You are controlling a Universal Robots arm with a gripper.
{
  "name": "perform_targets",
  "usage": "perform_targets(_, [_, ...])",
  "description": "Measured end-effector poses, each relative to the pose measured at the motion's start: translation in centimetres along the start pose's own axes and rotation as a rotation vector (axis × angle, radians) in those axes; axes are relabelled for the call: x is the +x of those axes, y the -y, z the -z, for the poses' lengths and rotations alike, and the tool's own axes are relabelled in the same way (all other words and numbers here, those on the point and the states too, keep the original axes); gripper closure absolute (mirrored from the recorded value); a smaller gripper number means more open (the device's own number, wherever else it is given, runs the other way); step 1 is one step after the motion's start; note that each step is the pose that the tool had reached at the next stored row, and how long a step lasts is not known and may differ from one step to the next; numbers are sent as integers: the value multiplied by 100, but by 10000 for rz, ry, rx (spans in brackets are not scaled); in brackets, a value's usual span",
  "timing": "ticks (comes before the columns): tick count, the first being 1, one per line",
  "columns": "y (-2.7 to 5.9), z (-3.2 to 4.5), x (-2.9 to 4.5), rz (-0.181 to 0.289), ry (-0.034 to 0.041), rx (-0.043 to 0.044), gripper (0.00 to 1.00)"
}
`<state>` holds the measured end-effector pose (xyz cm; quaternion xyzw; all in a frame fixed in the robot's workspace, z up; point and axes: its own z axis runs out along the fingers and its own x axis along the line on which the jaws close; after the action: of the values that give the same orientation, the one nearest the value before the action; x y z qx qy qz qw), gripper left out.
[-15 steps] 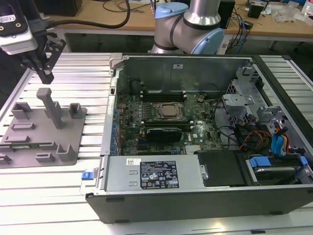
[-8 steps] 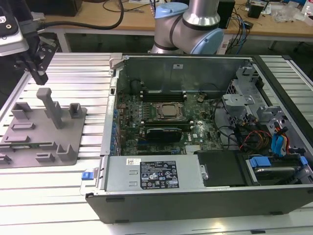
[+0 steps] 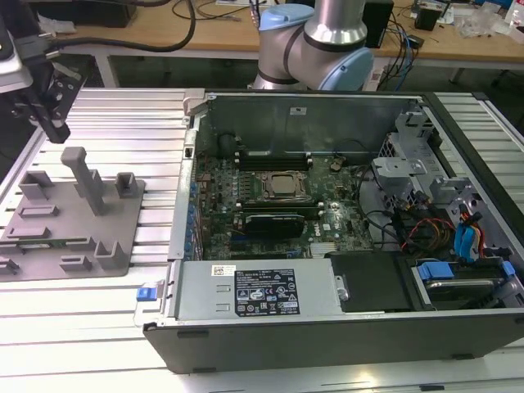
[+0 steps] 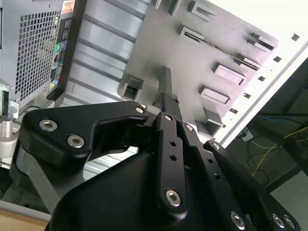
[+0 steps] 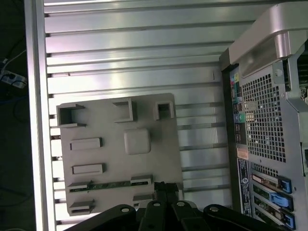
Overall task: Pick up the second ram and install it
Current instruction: 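Reach for the second ram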
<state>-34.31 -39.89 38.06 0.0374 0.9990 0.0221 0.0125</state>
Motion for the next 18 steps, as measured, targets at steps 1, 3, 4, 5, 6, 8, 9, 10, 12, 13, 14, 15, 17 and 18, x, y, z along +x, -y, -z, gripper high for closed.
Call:
perform_targets(1, [2,-3,21,0,0,1,92])
perform_targets(3, [6,-12,68,0,0,1,92])
perform_targets(4, [9,-20,90,0,0,1,92])
perform_targets(5, [11,-26,106,0,0,1,92])
perform_targets(6, [15,-41,138,0,0,0,92])
perform_targets(8, [32,-92,230,0,-1,1,92])
perform_targets(9, [41,-112,268,0,-1,1,92])
perform_targets(10, [50,-130,298,1,1,0,92])
perform_targets(12, [71,-173,369,0,0,1,92])
perform_targets(13, [85,-198,393,3,0,0,92])
perform_targets(14, [94,-216,411,3,0,0,92])
perform_targets(15, [101,-232,428,3,0,0,92])
perform_targets(17, [131,-297,503,6,0,0,92])
perform_targets(18, [143,-322,534,6,0,0,92])
